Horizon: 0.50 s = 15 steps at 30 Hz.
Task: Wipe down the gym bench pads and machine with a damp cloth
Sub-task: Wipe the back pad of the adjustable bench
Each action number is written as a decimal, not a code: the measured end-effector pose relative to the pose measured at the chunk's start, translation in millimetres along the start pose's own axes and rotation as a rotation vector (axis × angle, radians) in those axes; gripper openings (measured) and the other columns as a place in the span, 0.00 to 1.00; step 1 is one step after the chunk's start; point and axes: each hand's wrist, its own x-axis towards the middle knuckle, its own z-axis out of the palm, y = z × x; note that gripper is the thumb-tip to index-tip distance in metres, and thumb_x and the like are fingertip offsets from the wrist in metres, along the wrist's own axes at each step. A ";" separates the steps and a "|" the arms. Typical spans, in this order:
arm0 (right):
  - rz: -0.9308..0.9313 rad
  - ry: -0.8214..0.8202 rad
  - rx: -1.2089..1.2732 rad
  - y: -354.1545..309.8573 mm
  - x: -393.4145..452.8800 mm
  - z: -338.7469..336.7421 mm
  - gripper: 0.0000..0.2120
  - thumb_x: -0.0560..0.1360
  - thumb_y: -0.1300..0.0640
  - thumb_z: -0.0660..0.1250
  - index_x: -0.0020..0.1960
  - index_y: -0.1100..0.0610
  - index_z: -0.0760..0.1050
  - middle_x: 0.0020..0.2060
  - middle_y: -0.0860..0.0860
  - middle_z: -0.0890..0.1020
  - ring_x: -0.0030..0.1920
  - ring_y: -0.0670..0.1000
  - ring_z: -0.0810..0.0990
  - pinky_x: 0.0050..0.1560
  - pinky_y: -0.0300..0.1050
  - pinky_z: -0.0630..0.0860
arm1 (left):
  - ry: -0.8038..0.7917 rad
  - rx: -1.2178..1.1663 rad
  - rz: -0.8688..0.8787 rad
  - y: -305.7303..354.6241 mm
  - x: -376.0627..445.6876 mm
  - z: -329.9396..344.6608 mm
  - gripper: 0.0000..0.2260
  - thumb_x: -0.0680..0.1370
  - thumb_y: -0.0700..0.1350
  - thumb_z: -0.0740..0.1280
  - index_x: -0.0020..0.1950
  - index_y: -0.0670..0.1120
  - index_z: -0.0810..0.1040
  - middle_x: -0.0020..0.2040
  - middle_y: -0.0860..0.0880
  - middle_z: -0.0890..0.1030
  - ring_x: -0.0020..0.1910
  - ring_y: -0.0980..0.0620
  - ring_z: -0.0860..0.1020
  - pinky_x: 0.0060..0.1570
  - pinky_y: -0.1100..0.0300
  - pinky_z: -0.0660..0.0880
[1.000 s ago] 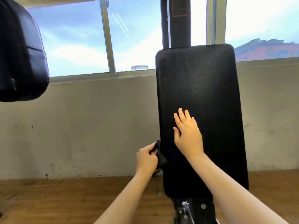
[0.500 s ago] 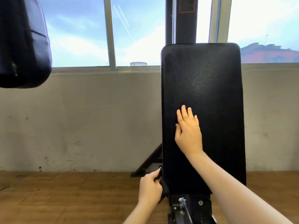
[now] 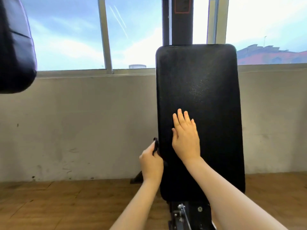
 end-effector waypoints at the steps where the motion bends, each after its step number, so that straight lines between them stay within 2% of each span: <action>1: 0.006 -0.005 -0.005 -1.2 -0.1 0.2 0.25 0.76 0.61 0.63 0.72 0.61 0.64 0.73 0.56 0.64 0.73 0.58 0.61 0.70 0.52 0.54 | -0.026 -0.001 -0.005 -8.0 -10.1 -2.5 0.15 0.79 0.37 0.62 0.52 0.56 0.81 0.40 0.63 0.80 0.43 0.67 0.78 0.46 0.69 0.76; 4: 0.005 -0.030 -0.016 -3.2 -0.8 -5.4 0.25 0.78 0.60 0.60 0.74 0.60 0.60 0.74 0.56 0.61 0.75 0.57 0.57 0.71 0.51 0.51 | -0.120 0.066 -0.077 -29.5 -39.8 -8.9 0.16 0.79 0.35 0.62 0.49 0.55 0.82 0.39 0.59 0.82 0.41 0.61 0.80 0.45 0.58 0.80; 7: -0.001 -0.090 -0.004 -2.5 -1.1 -13.1 0.25 0.81 0.58 0.55 0.76 0.57 0.54 0.76 0.53 0.54 0.76 0.54 0.50 0.72 0.47 0.45 | -0.218 0.156 -0.205 -38.6 -40.5 -17.7 0.16 0.78 0.33 0.60 0.55 0.49 0.82 0.45 0.53 0.83 0.46 0.56 0.80 0.49 0.56 0.79; 8: -0.010 -0.100 0.002 -1.8 -0.8 -15.1 0.25 0.81 0.58 0.54 0.76 0.57 0.53 0.76 0.52 0.53 0.76 0.53 0.48 0.72 0.47 0.44 | -0.203 0.172 -0.209 -35.9 -29.0 -21.4 0.16 0.77 0.33 0.60 0.57 0.46 0.81 0.48 0.50 0.83 0.50 0.52 0.80 0.52 0.55 0.78; 10: -0.031 -0.105 0.013 0.6 -0.5 -18.1 0.25 0.81 0.59 0.54 0.76 0.57 0.52 0.77 0.52 0.52 0.76 0.52 0.48 0.73 0.47 0.45 | -0.071 0.134 -0.199 -16.5 7.9 -26.7 0.14 0.77 0.33 0.60 0.59 0.41 0.80 0.52 0.44 0.82 0.54 0.46 0.79 0.56 0.52 0.75; 12: -0.044 -0.110 0.024 3.4 -1.3 -18.1 0.25 0.81 0.60 0.54 0.76 0.56 0.52 0.76 0.51 0.52 0.76 0.52 0.48 0.73 0.46 0.44 | 0.063 0.067 -0.132 21.4 50.0 -28.7 0.13 0.78 0.34 0.60 0.58 0.40 0.80 0.51 0.45 0.81 0.51 0.50 0.78 0.52 0.60 0.73; 14: -0.045 -0.092 0.037 4.3 -1.9 -14.9 0.25 0.80 0.60 0.56 0.76 0.57 0.54 0.76 0.52 0.54 0.76 0.53 0.50 0.72 0.46 0.44 | 0.073 0.055 0.041 57.3 78.0 -21.8 0.14 0.78 0.33 0.58 0.56 0.41 0.81 0.46 0.51 0.80 0.46 0.54 0.76 0.44 0.67 0.68; 15: -0.040 -0.077 0.041 4.4 -1.9 -12.8 0.25 0.80 0.61 0.57 0.75 0.57 0.56 0.76 0.52 0.56 0.76 0.53 0.51 0.72 0.47 0.46 | 0.057 0.052 0.100 65.4 82.3 -13.7 0.16 0.78 0.32 0.57 0.57 0.43 0.81 0.46 0.53 0.80 0.45 0.56 0.76 0.44 0.69 0.68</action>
